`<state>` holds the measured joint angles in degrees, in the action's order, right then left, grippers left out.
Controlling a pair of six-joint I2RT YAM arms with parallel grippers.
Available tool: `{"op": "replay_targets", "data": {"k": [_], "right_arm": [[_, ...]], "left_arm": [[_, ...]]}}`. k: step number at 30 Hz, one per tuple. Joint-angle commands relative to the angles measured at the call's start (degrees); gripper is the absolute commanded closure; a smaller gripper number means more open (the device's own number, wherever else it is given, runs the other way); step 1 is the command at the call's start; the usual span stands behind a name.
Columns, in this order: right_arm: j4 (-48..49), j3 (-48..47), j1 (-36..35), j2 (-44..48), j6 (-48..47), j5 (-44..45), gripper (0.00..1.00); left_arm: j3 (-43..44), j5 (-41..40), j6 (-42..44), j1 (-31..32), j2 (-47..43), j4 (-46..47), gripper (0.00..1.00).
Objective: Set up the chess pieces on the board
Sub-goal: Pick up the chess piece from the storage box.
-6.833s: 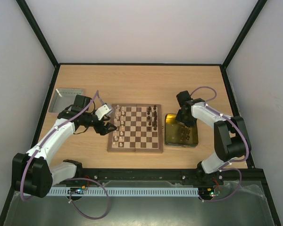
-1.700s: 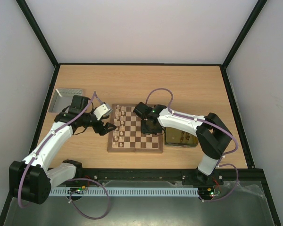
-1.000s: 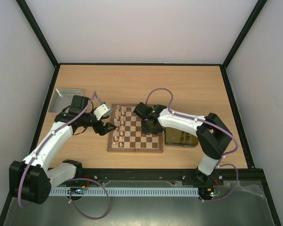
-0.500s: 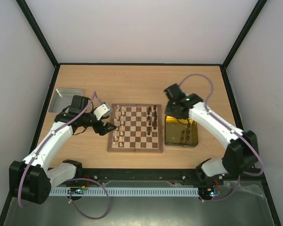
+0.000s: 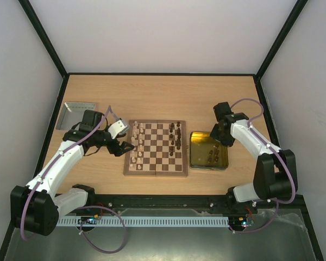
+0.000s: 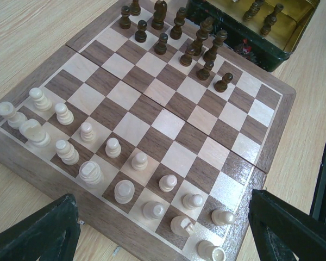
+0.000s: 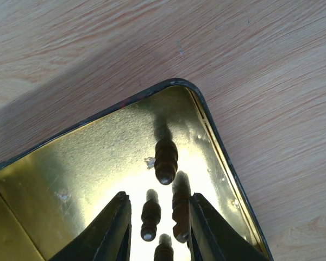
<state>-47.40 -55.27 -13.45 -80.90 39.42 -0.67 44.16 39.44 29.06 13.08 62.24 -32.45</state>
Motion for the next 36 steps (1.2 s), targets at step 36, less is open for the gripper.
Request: {"op": "replay_targets", "data": {"k": [36], "right_arm": [[7.4,4.3,4.6,-2.0,-0.5,-4.0,0.98]], "left_arm": [[-0.8,0.7,0.2,0.3,0.2,0.2,0.15]]}}
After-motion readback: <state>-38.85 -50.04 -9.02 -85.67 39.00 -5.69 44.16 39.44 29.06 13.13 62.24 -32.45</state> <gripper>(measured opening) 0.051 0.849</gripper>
